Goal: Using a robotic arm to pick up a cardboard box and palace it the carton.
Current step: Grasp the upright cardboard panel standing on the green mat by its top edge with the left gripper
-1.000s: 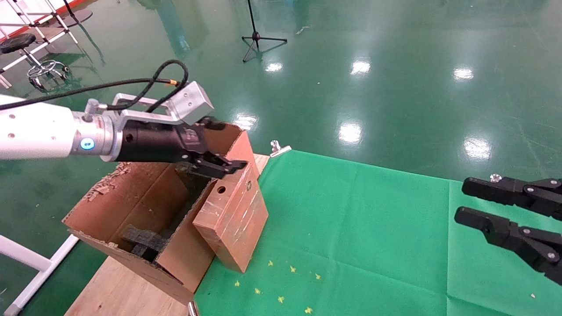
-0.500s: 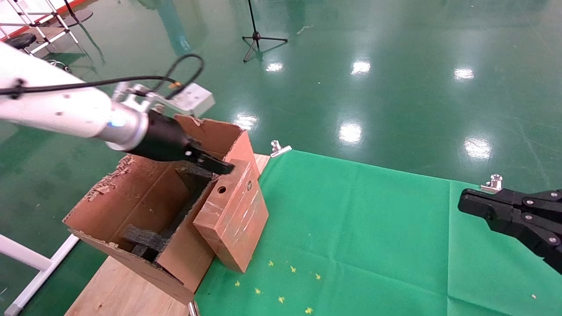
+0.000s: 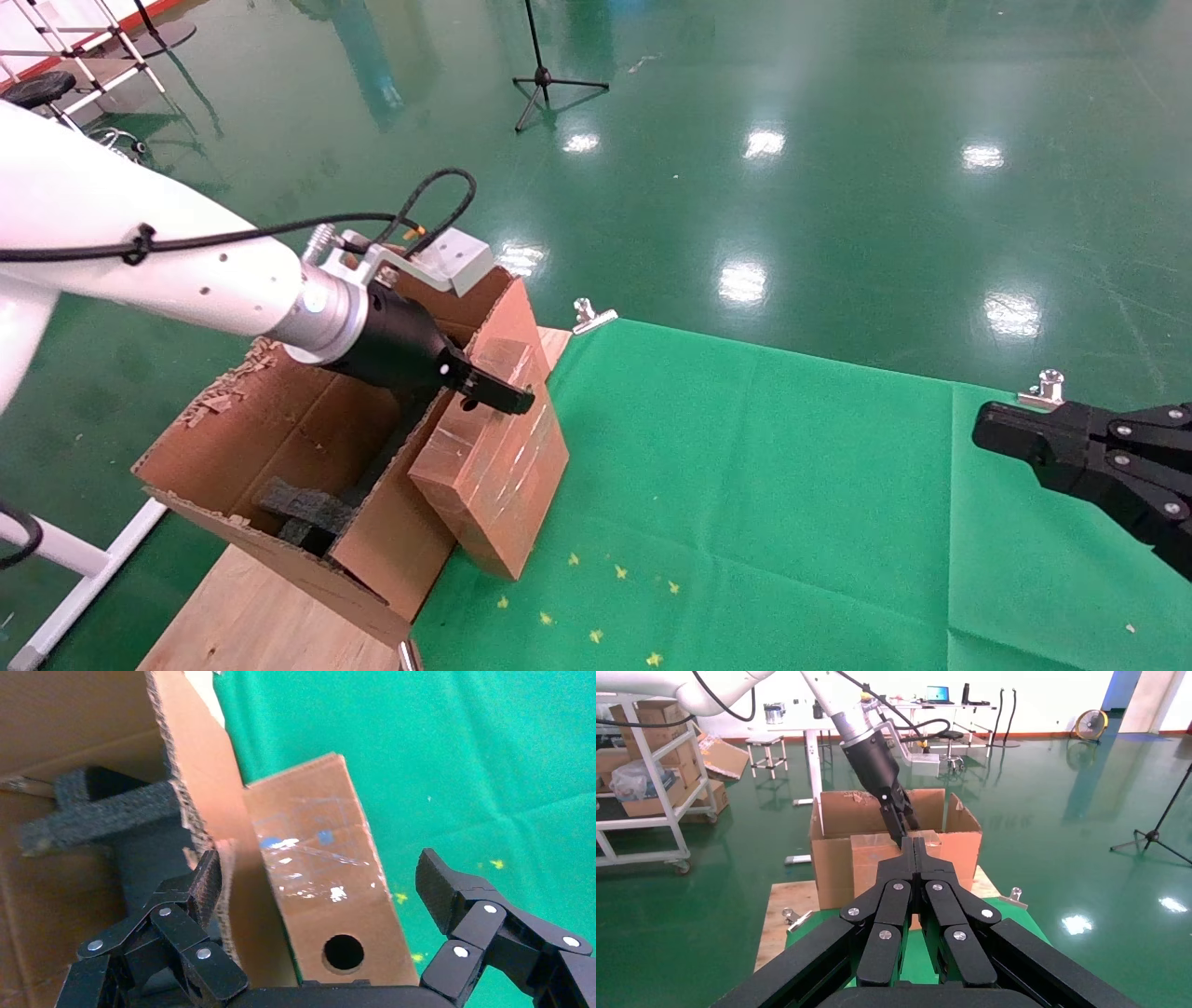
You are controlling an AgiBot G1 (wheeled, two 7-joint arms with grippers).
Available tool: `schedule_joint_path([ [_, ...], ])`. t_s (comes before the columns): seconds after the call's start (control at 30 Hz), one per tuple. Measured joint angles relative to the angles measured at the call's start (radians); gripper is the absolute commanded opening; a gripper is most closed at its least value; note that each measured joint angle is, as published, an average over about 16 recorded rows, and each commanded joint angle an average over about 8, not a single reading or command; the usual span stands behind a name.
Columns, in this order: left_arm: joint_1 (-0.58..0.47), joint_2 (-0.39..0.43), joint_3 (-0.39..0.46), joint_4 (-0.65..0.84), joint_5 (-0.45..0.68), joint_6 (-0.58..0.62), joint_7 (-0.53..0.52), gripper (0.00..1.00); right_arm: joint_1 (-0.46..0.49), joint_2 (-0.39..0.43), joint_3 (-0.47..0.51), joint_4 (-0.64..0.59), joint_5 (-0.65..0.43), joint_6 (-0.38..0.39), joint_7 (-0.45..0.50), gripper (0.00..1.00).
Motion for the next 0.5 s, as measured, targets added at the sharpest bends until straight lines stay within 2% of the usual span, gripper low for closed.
schedule_joint_path([
  [0.07,0.006,0.002,0.004,0.001,0.001,-0.005,-0.007,1.0,0.0,0.0,0.0,0.0,0.0,0.0,0.0,0.01],
  [0.1,0.009,0.003,0.005,0.001,0.002,-0.008,-0.009,1.0,0.0,0.0,0.0,0.0,0.0,0.0,0.0,0.08],
  [0.27,0.02,0.007,0.009,0.002,0.004,-0.019,-0.018,1.0,0.0,0.0,0.0,0.0,0.0,0.0,0.0,0.7],
  [0.3,0.021,0.007,0.01,0.002,0.004,-0.021,-0.018,0.96,0.0,0.0,0.0,0.0,0.0,0.0,0.0,0.83],
  [0.33,0.022,0.007,0.01,0.002,0.004,-0.022,-0.019,0.84,0.0,0.0,0.0,0.0,0.0,0.0,0.0,0.94],
  [0.37,0.023,0.008,0.01,0.003,0.005,-0.024,-0.02,0.72,0.0,0.0,0.0,0.0,0.0,0.0,0.0,1.0],
  [0.5,0.025,0.008,0.01,0.003,0.005,-0.026,-0.02,0.21,0.0,0.0,0.0,0.0,0.0,0.0,0.0,1.0],
])
